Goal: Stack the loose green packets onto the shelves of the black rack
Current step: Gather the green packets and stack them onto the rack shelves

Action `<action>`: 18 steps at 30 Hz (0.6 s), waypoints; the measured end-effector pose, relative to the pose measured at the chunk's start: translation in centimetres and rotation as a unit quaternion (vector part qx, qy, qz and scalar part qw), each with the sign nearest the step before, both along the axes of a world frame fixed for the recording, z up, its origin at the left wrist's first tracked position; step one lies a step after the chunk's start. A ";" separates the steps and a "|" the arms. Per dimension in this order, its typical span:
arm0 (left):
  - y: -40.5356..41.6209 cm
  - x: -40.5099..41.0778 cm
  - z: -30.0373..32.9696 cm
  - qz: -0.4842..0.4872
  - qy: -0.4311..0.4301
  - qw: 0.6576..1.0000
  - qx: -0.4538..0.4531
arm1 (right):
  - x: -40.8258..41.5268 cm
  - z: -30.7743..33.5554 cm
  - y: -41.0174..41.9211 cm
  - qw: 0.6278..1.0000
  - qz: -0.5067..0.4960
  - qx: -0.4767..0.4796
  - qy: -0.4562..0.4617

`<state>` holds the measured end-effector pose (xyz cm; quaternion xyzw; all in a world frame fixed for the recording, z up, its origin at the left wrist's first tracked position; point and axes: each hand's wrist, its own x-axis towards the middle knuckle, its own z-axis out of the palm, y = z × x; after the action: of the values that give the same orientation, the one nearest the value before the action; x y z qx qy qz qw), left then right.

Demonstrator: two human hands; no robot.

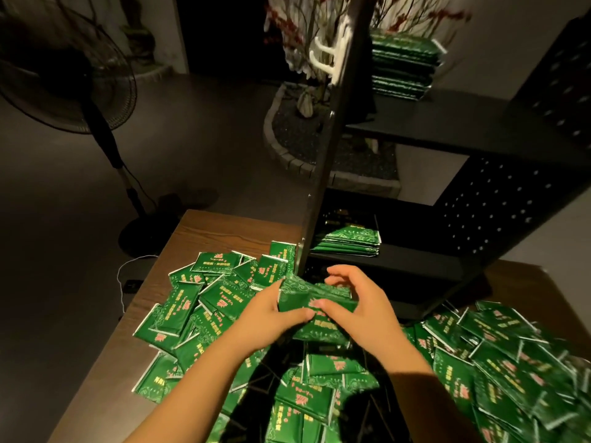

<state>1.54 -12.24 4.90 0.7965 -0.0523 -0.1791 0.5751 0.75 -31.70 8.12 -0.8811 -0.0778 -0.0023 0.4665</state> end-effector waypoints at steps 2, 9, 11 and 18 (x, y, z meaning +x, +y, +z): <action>-0.3 0.1 0.9 0.038 0.000 0.998 -0.040 | -0.3 0.9 -1.2 0.998 -0.045 0.034 -0.018; -4.2 0.1 6.1 0.094 -0.066 0.977 -0.178 | -1.1 4.2 -1.5 0.980 -0.078 0.181 -0.028; -5.4 0.4 7.8 0.084 -0.103 0.971 -0.201 | -0.9 6.1 -2.3 0.972 -0.097 0.203 -0.069; -8.0 2.1 15.9 0.083 -0.334 0.932 -0.112 | 0.6 13.2 -5.4 0.948 -0.105 0.231 -0.195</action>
<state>3.62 -20.23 20.79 0.7426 -0.1945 0.1523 0.6225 1.34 -37.11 21.33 -0.7350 -0.0711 -0.2409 0.6298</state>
